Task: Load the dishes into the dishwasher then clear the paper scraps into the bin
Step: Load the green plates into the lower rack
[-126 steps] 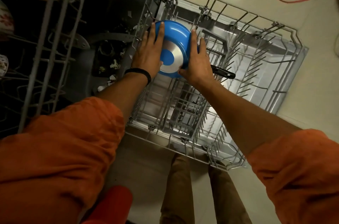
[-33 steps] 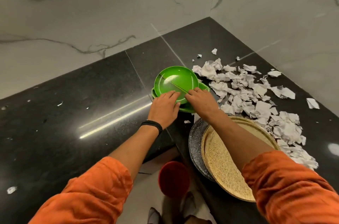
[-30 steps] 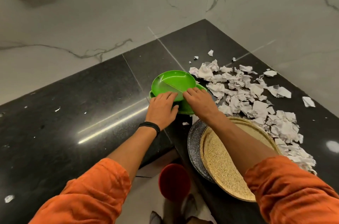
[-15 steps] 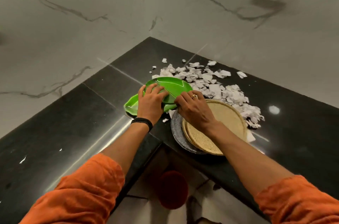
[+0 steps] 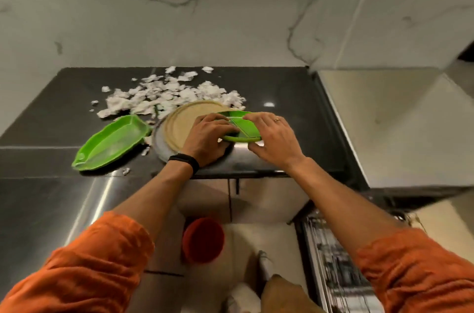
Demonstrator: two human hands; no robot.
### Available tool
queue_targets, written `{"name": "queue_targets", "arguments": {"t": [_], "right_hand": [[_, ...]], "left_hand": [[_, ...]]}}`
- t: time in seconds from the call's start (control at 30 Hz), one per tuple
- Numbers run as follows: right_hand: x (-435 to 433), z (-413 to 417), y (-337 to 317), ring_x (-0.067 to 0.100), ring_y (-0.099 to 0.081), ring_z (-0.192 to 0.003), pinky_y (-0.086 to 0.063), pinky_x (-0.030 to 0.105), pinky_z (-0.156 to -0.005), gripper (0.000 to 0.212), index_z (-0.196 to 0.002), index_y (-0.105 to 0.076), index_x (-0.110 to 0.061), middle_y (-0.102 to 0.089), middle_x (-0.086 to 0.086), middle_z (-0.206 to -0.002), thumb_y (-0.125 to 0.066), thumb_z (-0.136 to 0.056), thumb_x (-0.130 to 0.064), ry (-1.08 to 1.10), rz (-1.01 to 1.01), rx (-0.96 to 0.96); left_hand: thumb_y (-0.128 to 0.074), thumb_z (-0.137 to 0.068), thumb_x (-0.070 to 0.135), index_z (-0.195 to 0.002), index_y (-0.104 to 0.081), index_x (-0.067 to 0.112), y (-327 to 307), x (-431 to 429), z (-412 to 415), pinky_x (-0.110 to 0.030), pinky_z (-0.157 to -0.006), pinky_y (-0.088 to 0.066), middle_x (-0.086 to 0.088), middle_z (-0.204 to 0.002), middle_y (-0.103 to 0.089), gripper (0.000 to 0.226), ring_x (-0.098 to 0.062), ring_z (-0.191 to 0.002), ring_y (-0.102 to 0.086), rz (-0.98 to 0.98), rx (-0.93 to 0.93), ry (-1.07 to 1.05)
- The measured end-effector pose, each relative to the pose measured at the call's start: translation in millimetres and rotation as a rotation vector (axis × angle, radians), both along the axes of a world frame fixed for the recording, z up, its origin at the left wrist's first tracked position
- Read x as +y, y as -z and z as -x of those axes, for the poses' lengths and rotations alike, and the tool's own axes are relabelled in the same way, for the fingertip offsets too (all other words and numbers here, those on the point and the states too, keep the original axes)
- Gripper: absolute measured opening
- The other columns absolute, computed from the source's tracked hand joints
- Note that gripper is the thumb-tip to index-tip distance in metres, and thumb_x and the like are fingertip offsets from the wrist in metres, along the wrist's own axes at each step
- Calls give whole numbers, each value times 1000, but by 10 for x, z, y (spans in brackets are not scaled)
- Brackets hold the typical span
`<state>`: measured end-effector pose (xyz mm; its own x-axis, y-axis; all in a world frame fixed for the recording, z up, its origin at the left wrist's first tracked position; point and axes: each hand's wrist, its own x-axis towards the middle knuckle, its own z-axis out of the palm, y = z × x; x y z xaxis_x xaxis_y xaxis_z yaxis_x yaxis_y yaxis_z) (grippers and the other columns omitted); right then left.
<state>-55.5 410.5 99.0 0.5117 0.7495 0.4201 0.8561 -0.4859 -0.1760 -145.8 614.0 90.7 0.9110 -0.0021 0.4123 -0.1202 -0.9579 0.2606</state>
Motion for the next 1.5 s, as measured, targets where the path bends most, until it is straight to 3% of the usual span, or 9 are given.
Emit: {"name": "queue_targets", "arguments": {"t": [0.13,0.3,0.47,0.6,0.73,0.83,0.97,1.2,1.5], "right_hand": [[-881,8,-17,29,-71,-92,-59,39,-68,41,-116,-69,-20,-75,2,-107,-71,-77,-33,152,13,11],[-1999,115,54,31,-70,-79,-53,36,-50,29,-101,-69,-20,-74,2,-92,-67,-78,-37,329,76,-24],[-3151,341,263,28,-68,-65,-46,30,-46,31,-90,-67,-18,-71,3,-79,-83,-72,-39,509,183,36],[-4019,474,477,27,-66,-60,-41,27,-44,31,-88,-66,-20,-70,1,-78,-81,-74,-43,643,180,104],[-4724,543,734,24,-62,-52,-27,21,-48,24,-89,-66,-21,-67,-1,-71,-76,-78,-39,745,141,208],[-5099,578,1022,20,-61,-53,-33,21,-46,25,-96,-64,-21,-66,-2,-71,-69,-89,-44,785,84,292],[-5337,645,1604,24,-66,-66,-49,31,-53,48,-114,-57,-19,-69,2,-88,-30,-98,-55,787,64,505],[-5255,440,2863,32,-67,-86,-56,42,-72,32,-124,-49,-19,-67,8,-107,-41,-105,-43,925,33,775],[-5124,-255,4544,33,-67,-83,-50,40,-64,27,-128,-49,-19,-66,11,-100,-44,-106,-34,1044,-52,895]], "left_hand": [[-68,-81,26,-104,-78,28,-130,-719,-352,-43,-90,-50,8,-103,-75,25,-22,-107,-63,17,35,245],[-74,-71,30,-101,-75,29,-228,-1747,-730,-44,-91,-49,11,-102,-73,30,-20,-108,-62,-13,78,433],[-73,-66,25,-101,-74,21,-218,-2953,-1006,-40,-82,-51,2,-94,-72,35,-26,-92,-66,-103,121,722],[-68,-69,19,-90,-72,19,-9,-3942,-1150,-44,-69,-50,-1,-80,-69,21,-30,-78,-63,-171,208,877],[-68,-76,15,-87,-70,15,266,-4735,-1258,-46,-71,-50,-6,-83,-70,11,-33,-81,-63,-158,330,920],[-65,-78,14,-90,-73,10,522,-5141,-1347,-44,-71,-52,-11,-85,-71,15,-37,-82,-64,-160,384,918],[-79,-71,2,-82,-74,12,1045,-5495,-1448,-42,-62,-55,-10,-76,-71,16,-37,-72,-67,-223,436,945],[-78,-68,-8,-91,-78,12,2411,-5727,-1769,-47,-79,-59,-13,-88,-74,30,-35,-84,-70,-233,603,919],[-65,-79,-7,-100,-76,11,4204,-5793,-2438,-45,-91,-53,-14,-109,-71,29,-36,-107,-63,-209,708,826]]}}
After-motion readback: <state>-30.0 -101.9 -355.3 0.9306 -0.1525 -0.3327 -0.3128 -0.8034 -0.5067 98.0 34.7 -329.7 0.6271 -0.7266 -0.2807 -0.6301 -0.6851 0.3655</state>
